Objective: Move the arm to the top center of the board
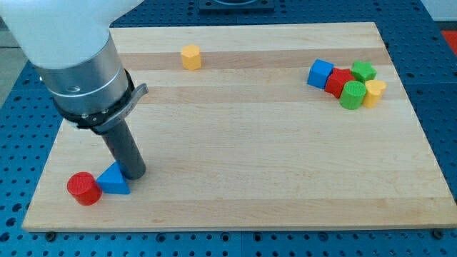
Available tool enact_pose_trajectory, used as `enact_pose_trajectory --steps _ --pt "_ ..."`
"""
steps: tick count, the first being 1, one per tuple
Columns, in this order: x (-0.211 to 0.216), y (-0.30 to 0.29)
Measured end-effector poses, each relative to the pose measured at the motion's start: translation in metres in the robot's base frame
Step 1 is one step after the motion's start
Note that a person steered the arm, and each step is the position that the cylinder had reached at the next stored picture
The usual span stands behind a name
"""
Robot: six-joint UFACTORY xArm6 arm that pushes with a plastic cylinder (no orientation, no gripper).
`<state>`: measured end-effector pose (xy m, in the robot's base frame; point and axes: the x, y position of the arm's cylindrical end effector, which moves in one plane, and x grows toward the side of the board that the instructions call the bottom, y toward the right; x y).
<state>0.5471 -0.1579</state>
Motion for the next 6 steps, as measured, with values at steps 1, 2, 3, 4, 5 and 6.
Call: enact_pose_trajectory --steps 1,2,3,4,5,6 --pt "0.007 -0.009" --pt "0.002 0.002" --pt "-0.053 0.042" --pt "-0.124 0.076" --pt "-0.194 0.11" --pt "-0.252 0.143"
